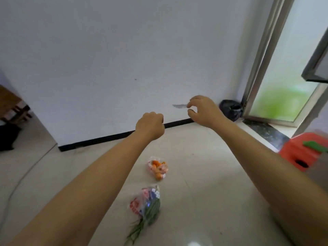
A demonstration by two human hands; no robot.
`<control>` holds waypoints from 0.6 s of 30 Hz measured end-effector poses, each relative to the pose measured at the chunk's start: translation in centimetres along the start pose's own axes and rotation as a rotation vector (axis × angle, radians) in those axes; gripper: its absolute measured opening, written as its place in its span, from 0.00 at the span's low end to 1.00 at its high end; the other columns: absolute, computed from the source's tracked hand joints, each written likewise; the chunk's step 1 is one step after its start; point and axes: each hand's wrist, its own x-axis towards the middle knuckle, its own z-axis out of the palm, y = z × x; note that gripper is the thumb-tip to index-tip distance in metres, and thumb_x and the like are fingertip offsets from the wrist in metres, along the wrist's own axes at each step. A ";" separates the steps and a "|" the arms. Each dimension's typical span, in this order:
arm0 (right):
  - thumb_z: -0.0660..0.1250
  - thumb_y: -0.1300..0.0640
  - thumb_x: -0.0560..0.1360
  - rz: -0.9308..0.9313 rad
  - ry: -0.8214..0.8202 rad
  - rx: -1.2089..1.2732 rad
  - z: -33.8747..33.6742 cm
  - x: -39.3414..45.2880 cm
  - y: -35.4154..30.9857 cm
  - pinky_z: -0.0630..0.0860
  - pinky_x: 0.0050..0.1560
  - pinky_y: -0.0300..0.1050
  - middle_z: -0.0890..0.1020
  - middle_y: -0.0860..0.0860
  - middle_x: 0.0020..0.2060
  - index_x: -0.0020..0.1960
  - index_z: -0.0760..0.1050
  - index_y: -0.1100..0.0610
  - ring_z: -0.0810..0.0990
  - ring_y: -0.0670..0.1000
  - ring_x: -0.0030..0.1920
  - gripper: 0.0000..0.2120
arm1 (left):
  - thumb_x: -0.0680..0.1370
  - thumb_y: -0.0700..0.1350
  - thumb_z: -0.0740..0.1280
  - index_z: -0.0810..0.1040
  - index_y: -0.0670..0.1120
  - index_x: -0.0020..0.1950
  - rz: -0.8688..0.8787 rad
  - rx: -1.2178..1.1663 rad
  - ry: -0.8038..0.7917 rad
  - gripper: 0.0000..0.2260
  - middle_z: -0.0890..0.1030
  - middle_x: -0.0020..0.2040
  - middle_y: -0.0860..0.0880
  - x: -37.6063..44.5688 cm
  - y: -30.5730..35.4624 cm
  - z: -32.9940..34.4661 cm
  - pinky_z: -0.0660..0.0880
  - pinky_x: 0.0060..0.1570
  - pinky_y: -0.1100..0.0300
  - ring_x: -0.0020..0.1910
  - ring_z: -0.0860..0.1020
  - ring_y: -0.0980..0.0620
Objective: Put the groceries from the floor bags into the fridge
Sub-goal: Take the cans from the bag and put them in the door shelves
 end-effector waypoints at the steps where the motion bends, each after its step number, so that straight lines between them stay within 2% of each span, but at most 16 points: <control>1: 0.60 0.60 0.76 -0.007 -0.046 0.008 2.2 0.0 -1.1 0.68 0.64 0.46 0.76 0.56 0.63 0.59 0.77 0.63 0.72 0.55 0.65 0.14 | 0.80 0.41 0.56 0.75 0.40 0.61 -0.026 -0.001 -0.029 0.13 0.76 0.59 0.42 -0.6 -2.0 1.1 0.73 0.53 0.53 0.59 0.74 0.43; 4: 0.60 0.60 0.77 -0.029 -0.186 0.011 8.5 0.4 -3.6 0.67 0.64 0.44 0.76 0.56 0.64 0.60 0.76 0.62 0.71 0.54 0.66 0.15 | 0.80 0.41 0.56 0.75 0.41 0.62 -0.071 0.030 -0.121 0.14 0.76 0.61 0.42 -1.3 -7.4 4.2 0.72 0.53 0.53 0.60 0.74 0.43; 8: 0.59 0.58 0.78 0.016 -0.339 0.006 16.7 2.6 -5.9 0.67 0.66 0.45 0.72 0.55 0.67 0.63 0.74 0.60 0.70 0.53 0.67 0.16 | 0.79 0.40 0.57 0.75 0.42 0.63 -0.071 0.047 -0.190 0.14 0.75 0.62 0.43 1.7 -13.7 7.5 0.72 0.52 0.54 0.61 0.74 0.43; 11: 0.59 0.59 0.78 0.066 -0.370 0.020 22.1 5.9 -6.6 0.68 0.65 0.44 0.72 0.55 0.67 0.64 0.73 0.60 0.71 0.53 0.66 0.16 | 0.80 0.40 0.57 0.74 0.42 0.63 -0.039 0.065 -0.213 0.14 0.76 0.62 0.43 5.9 -17.3 9.9 0.70 0.48 0.56 0.60 0.74 0.44; 15: 0.59 0.60 0.77 0.181 -0.423 0.068 28.0 10.4 -7.6 0.70 0.61 0.45 0.74 0.58 0.64 0.67 0.70 0.59 0.75 0.56 0.62 0.18 | 0.80 0.41 0.57 0.73 0.43 0.65 -0.008 0.079 -0.360 0.14 0.75 0.63 0.43 10.4 -21.8 13.3 0.71 0.53 0.55 0.61 0.74 0.44; 18: 0.59 0.62 0.77 0.276 -0.476 0.114 31.6 13.0 -8.8 0.70 0.59 0.46 0.74 0.59 0.62 0.66 0.71 0.60 0.76 0.58 0.60 0.18 | 0.80 0.41 0.57 0.73 0.43 0.65 0.021 0.057 -0.444 0.14 0.75 0.63 0.42 12.7 -25.5 15.4 0.71 0.54 0.54 0.61 0.74 0.43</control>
